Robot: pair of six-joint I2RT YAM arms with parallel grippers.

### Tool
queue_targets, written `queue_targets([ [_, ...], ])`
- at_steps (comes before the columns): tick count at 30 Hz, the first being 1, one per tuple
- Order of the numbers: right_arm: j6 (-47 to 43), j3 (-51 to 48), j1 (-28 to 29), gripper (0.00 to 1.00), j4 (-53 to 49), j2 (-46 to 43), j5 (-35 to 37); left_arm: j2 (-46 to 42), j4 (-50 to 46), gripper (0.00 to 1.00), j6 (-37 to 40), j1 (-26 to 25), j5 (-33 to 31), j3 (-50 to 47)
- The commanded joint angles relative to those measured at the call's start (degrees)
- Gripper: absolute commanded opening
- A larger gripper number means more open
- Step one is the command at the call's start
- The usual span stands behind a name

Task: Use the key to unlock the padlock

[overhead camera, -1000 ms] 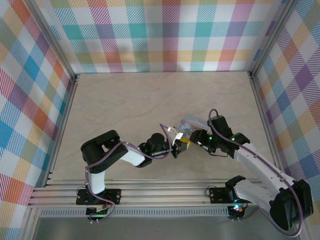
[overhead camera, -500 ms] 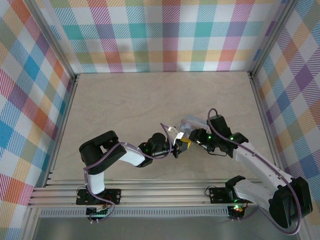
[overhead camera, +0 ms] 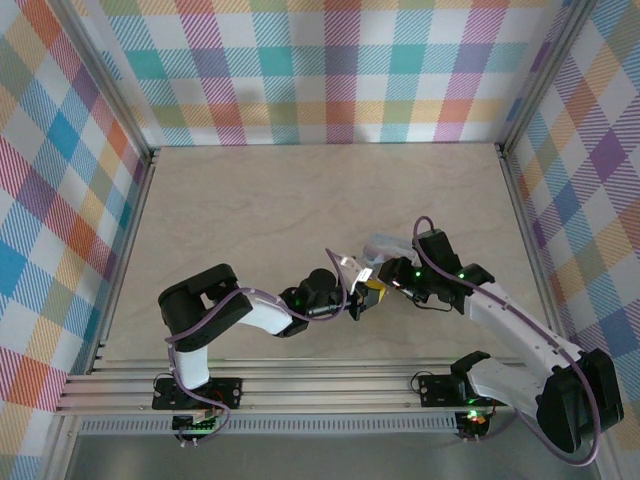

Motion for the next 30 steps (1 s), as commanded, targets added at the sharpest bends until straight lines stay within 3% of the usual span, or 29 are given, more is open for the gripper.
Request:
queue_targets([
  [1,0.28,1.57,0.38,0.5,0.81,1.03,-0.74,-2.9,2.12,0.0,-0.05,-0.95,-0.58,1.17],
  [6,0.1,2.04,0.38,0.45,0.79,1.84,-1.44,-3.48,1.64,0.0,0.28,-1.04,-0.77,1.26],
  [13,0.1,2.54,0.38,0.24,-0.24,2.11,-1.62,-4.56,-2.43,0.0,4.69,-2.16,-2.08,2.17],
  [24,0.28,3.83,0.38,0.03,-1.77,3.31,-3.3,-6.3,-9.91,0.0,14.83,-5.88,-6.21,4.54],
  [30,1.99,4.74,0.42,0.06,-2.41,4.23,-6.55,-8.18,-17.35,0.0,26.78,-9.74,-13.8,7.22],
])
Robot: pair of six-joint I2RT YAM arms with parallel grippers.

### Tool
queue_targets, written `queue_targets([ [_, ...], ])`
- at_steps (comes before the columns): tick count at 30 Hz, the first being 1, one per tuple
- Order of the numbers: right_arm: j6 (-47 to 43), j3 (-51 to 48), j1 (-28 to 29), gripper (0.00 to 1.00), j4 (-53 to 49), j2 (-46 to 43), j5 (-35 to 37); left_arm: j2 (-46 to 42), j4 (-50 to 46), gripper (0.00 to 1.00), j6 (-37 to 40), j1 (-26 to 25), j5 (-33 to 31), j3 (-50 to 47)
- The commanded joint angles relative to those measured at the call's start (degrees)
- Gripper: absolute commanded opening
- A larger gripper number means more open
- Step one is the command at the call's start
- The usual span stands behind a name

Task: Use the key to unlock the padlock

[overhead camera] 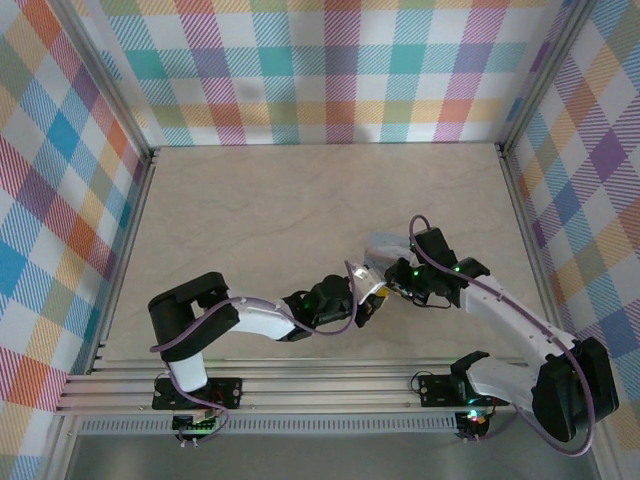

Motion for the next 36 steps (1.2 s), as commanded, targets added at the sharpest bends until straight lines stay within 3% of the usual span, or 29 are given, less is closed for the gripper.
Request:
queue_targets([
  [1,1.16,3.52,0.4,0.09,1.1,1.25,-4.93,-4.03,-4.66,0.0,12.12,-4.18,-2.0,4.68],
  [4,-0.03,4.52,0.4,0.17,0.34,1.95,-4.47,-4.89,-7.45,0.0,14.43,-4.39,-2.46,5.27],
  [12,0.29,0.58,0.4,0.16,2.38,-0.34,-4.26,-4.16,-2.95,0.0,13.44,-4.38,-2.92,2.49],
  [15,0.42,-0.6,0.4,0.34,3.14,-0.78,-4.44,-3.85,-2.23,0.0,13.97,-4.51,-3.42,2.08],
  [19,1.25,-2.74,0.4,0.5,4.98,-1.21,-4.01,-3.2,-1.69,0.0,14.37,-4.59,-3.79,1.5],
  [21,1.92,-3.84,0.42,0.52,6.07,-1.14,-3.91,-2.68,-1.17,0.0,14.67,-4.98,-4.43,1.38],
  [26,4.39,-6.31,0.4,0.48,8.62,-0.82,-3.06,-0.2,2.36,0.0,14.27,-5.72,-6.5,0.48],
  [33,2.75,-5.73,0.4,0.21,6.78,0.69,-1.97,2.21,5.14,0.0,13.8,-6.28,-9.43,-2.01],
  [36,3.42,-7.66,0.4,0.15,7.8,-0.01,-2.05,4.1,7.02,0.0,12.4,-6.34,-10.28,-2.73],
])
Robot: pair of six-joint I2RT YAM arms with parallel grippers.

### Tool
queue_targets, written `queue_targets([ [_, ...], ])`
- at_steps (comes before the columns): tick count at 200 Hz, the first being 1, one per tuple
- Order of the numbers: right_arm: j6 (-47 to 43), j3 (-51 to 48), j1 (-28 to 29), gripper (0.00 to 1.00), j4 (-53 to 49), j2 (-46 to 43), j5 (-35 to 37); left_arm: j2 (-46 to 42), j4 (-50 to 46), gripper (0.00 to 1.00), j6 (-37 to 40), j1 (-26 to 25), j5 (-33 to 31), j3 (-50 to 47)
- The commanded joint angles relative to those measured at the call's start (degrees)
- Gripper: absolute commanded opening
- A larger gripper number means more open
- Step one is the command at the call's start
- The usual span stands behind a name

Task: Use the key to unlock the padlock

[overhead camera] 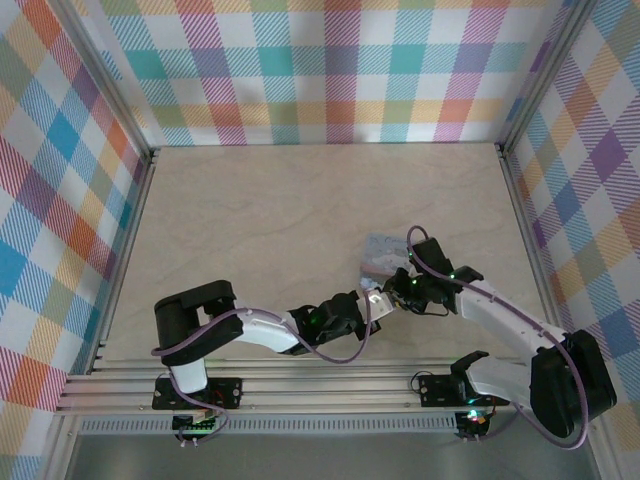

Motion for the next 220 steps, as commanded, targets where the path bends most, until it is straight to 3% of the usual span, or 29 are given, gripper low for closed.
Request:
queue_targets([
  [1,0.04,-1.61,0.38,0.11,1.91,-1.16,-0.64,2.71,4.64,0.0,-1.48,-0.81,-1.82,-1.26],
  [14,0.58,-2.34,0.38,0.0,2.95,-0.87,-1.07,3.41,5.72,0.0,-3.47,-0.94,-2.73,-1.35],
  [42,-8.98,3.58,0.35,0.0,0.93,5.21,-3.33,2.5,2.32,0.0,-6.5,-0.91,-4.48,-0.14],
  [113,-24.05,5.47,0.2,0.0,-1.1,8.51,0.66,-0.89,-0.7,0.4,-14.59,1.24,-7.26,-3.13],
  [145,-27.78,7.95,-1.06,0.0,-5.13,9.9,3.2,-6.42,-6.79,0.44,-16.05,1.95,-6.72,-4.45],
  [181,-22.73,4.07,-2.52,0.0,-1.1,8.76,1.31,-12.61,-16.69,0.44,-17.9,2.15,-6.91,-5.03],
  [220,-20.4,1.31,-2.79,0.0,1.83,8.7,0.2,-16.68,-18.1,0.44,-22.65,2.8,-10.53,-8.29],
])
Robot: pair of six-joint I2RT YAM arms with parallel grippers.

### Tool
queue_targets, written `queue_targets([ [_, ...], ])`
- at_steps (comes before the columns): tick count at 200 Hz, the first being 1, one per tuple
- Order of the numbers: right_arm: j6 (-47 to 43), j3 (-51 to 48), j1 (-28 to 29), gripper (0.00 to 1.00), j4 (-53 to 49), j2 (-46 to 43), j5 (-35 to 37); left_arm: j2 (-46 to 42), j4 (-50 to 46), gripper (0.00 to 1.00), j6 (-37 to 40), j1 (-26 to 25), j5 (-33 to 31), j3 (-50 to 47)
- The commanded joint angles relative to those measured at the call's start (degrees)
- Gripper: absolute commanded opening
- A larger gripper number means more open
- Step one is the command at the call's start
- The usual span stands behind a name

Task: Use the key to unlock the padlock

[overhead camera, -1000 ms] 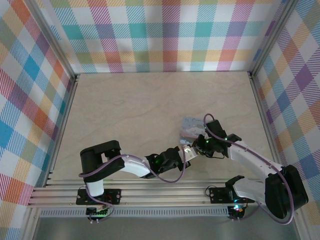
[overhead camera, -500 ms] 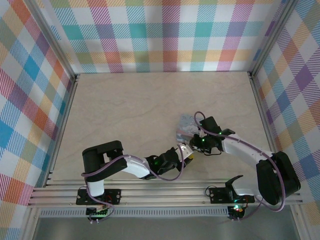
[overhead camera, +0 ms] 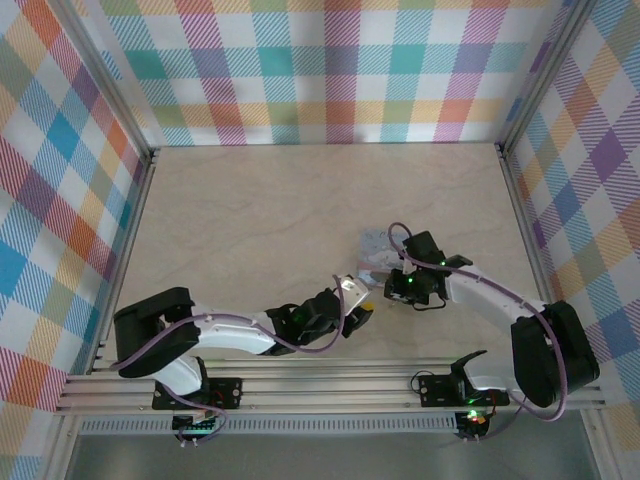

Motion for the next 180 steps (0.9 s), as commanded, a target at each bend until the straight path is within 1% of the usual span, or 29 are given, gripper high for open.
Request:
queue_targets([
  [1,1.32,-1.68,-0.41,0.0,3.0,-0.7,-1.38,-2.56,-4.2,0.44,-4.81,1.25,-3.83,-2.88],
  [11,-0.82,-0.79,-0.41,0.0,2.45,0.52,-1.73,-4.07,-5.37,0.44,-7.28,1.71,-5.46,-3.84],
  [25,-4.57,2.83,0.57,0.0,0.29,3.69,-1.48,-6.99,-7.51,0.45,-9.45,3.12,-4.53,-4.82],
  [36,-6.87,5.28,2.81,0.0,-0.12,6.46,0.05,-9.28,-10.24,0.45,-11.23,4.51,-5.1,-5.26],
  [44,-7.88,7.54,3.76,0.0,-0.69,8.39,-0.23,-11.02,-11.91,0.45,-12.36,6.15,-3.63,-5.36],
  [52,-8.66,10.05,4.74,0.0,-1.68,9.75,0.5,-13.11,-13.9,0.44,-12.71,7.79,-2.66,-5.28],
  [68,-11.14,14.82,7.45,0.0,-2.39,12.63,2.53,-17.89,-18.32,0.45,-12.4,10.07,-3.6,-5.27],
  [83,-11.42,18.05,8.82,0.0,-2.15,15.35,2.71,-22.5,-21.64,0.45,-12.32,12.39,-5.41,-6.53],
  [106,-11.93,23.99,12.69,0.0,-2.7,20.59,2.98,-29.61,-25.35,0.46,-13.57,16.39,-5.61,-9.02],
  [131,-13.79,29.45,17.32,0.0,-3.54,25.93,2.53,-34.91,-32.66,0.45,-14.07,17.8,-7.3,-8.45],
  [153,-13.93,29.78,20.52,0.0,-1.66,28.5,1.82,-36.34,-40.34,0.45,-16.4,18.73,-7.59,-6.76],
  [180,-11.49,23.12,21.92,0.0,4.72,26.23,-0.76,-38.07,-45.88,0.45,-18.65,19.18,-6.62,-5.33],
])
